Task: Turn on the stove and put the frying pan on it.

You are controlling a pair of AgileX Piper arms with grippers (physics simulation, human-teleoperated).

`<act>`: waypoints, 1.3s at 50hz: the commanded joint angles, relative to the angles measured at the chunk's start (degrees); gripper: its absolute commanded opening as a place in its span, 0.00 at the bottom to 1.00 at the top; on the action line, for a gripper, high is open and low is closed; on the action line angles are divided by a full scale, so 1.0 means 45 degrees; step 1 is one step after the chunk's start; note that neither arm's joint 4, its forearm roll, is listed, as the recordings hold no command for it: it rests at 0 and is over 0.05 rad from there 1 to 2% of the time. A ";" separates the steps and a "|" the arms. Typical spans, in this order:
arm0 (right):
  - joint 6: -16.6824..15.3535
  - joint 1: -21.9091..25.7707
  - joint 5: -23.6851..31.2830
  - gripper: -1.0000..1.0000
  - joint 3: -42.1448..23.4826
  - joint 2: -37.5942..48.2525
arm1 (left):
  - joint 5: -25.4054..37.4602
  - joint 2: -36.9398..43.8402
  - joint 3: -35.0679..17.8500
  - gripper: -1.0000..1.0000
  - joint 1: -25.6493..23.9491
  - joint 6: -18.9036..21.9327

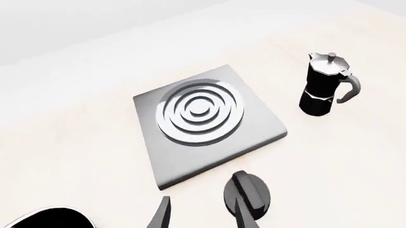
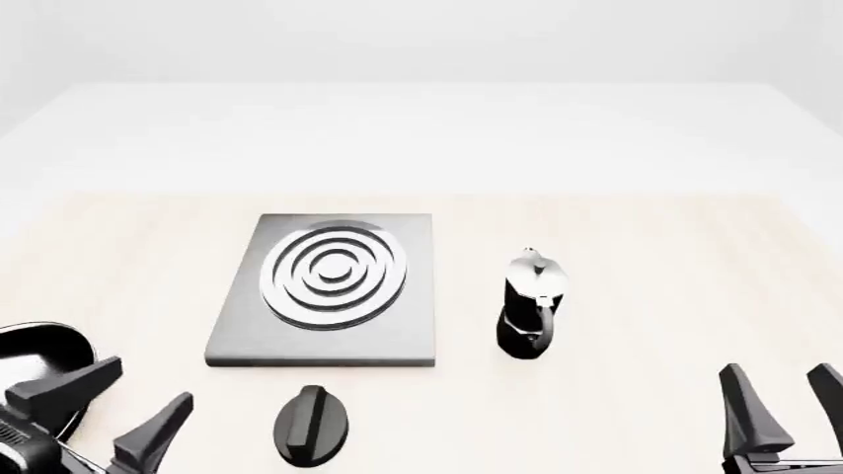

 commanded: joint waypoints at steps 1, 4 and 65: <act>0.0001 -0.0001 0.0000 1.00 0.0000 0.0001 | 0.0069 0.1509 0.0312 1.00 -0.1851 -0.1294; -0.0002 0.0000 0.0000 1.00 0.0000 -0.0002 | -0.0200 0.1728 0.0451 1.00 -0.1972 -0.1431; 0.0000 -0.0001 0.0000 1.00 0.0000 0.0000 | -0.9457 0.9800 0.2948 1.00 -0.3682 -0.3140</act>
